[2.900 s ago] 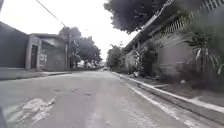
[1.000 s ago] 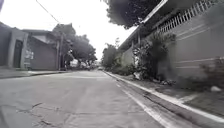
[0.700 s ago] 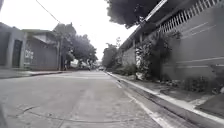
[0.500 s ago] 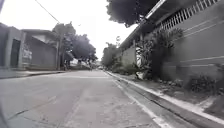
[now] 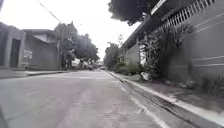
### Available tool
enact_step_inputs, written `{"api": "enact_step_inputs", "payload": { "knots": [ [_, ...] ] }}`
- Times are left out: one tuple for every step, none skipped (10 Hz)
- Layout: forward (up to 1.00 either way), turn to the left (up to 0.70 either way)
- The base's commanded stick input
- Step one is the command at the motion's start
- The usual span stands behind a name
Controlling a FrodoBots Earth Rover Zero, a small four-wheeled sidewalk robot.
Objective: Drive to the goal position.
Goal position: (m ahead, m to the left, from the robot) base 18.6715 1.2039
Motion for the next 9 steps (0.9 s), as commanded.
{"api": "enact_step_inputs", "payload": {
  "knots": [
    [0.70,0.00],
    [0.70,0.00],
    [0.70,0.00],
    [0.70,0.00],
    [0.70,0.00],
    [0.70,0.00],
    [0.70,0.00],
    [0.70,0.00],
    [0.70,0.00]
  ]
}}
